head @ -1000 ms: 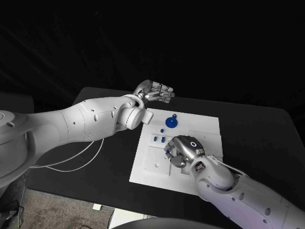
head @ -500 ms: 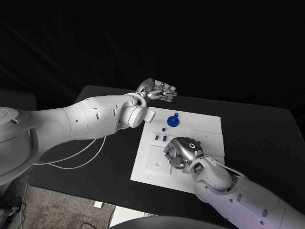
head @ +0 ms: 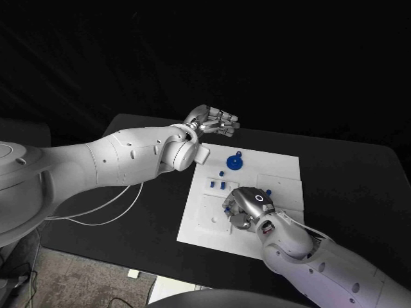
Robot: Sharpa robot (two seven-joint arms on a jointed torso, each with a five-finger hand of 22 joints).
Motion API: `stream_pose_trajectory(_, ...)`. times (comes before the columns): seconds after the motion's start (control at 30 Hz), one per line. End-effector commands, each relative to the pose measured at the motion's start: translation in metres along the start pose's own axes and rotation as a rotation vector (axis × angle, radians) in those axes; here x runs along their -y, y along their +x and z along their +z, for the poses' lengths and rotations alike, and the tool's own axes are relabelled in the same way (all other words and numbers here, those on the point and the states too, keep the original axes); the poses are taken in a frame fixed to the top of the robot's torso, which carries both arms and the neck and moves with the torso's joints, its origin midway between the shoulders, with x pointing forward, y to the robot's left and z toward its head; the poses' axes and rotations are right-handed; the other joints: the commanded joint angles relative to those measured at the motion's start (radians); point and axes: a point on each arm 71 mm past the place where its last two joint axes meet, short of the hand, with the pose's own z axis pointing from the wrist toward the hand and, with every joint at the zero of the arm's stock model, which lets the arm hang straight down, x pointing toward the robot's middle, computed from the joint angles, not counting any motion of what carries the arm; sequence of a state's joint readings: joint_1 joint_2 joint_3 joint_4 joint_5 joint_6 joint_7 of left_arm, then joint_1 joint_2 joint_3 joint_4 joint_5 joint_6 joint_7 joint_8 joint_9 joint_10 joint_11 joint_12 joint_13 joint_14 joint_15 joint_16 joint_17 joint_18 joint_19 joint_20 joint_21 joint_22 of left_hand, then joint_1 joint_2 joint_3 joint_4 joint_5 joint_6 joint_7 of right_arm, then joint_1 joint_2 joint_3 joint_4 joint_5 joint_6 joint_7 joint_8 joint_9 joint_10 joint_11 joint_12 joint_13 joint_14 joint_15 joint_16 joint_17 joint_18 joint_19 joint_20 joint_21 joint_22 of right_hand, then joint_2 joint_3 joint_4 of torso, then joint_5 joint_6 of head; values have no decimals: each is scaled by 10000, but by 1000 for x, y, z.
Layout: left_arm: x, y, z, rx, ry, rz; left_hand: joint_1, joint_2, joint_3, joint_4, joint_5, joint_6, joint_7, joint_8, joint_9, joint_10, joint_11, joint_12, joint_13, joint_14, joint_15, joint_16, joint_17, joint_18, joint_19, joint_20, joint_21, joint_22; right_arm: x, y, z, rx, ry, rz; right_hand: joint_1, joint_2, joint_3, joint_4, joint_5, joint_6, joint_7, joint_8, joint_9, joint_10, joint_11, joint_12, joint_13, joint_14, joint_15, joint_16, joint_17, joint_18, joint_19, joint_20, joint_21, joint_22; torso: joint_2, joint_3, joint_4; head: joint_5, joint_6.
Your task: Assemble the parts on the task board
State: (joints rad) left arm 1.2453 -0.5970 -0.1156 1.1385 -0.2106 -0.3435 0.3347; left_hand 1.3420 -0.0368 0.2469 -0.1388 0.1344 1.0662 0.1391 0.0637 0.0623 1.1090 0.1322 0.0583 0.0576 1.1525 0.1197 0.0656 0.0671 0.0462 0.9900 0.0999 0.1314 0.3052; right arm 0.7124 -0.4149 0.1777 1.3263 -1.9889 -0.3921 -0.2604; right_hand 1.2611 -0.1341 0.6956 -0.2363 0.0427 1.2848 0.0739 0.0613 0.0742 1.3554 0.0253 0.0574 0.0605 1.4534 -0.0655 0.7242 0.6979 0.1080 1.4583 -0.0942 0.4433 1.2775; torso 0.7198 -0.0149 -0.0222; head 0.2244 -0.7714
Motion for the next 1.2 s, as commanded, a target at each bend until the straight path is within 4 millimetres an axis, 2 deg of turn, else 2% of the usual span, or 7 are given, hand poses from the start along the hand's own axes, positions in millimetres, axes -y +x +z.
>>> stream_pose_trajectory(0.03, 2, 3, 0, -286, 134, -99, -24, 70, -64, -11, 14, -5, -26, -3, 2, -58, 6, 32, 1, -9, -2, -18, 3, 163, -81, 10, 61, -38, -1, 3, 0, -153, -34, -248, 37, 106, 25, -35, 56, 51, 4, 33, 8, 115, -35, 25, 15, 10, -59, 39, -14, 181, 81, -2, -35, 8, -1, -3, -3, 3, -6)
stream_pose_trajectory(0.7, 2, 4, -1, -480, 158, -155, -4, 66, -101, -22, -6, -13, -24, -1, 2, -78, 12, 32, 1, -39, 8, -19, 3, 168, -82, 20, 61, -74, -2, 9, -1, 195, 103, -297, 27, 87, 85, -68, 56, 61, -1, 33, 13, 130, -38, 25, 15, 15, -62, 58, -41, 187, 159, -3, -144, 165, -2, -9, 2, 33, -10)
stream_pose_trajectory(1.2, 1, 3, 0, -482, 120, -133, -1, 94, -152, -21, -21, -17, -22, 0, 3, -88, 16, 34, 1, -48, 13, -17, 4, 176, -72, 27, 73, -127, -3, 7, -2, 382, 146, -284, 35, 72, 114, -71, 56, 67, -3, 32, 13, 140, -38, 25, 15, 13, -64, 71, -42, 193, 178, -5, -180, 215, -3, 3, 1, 12, 8)
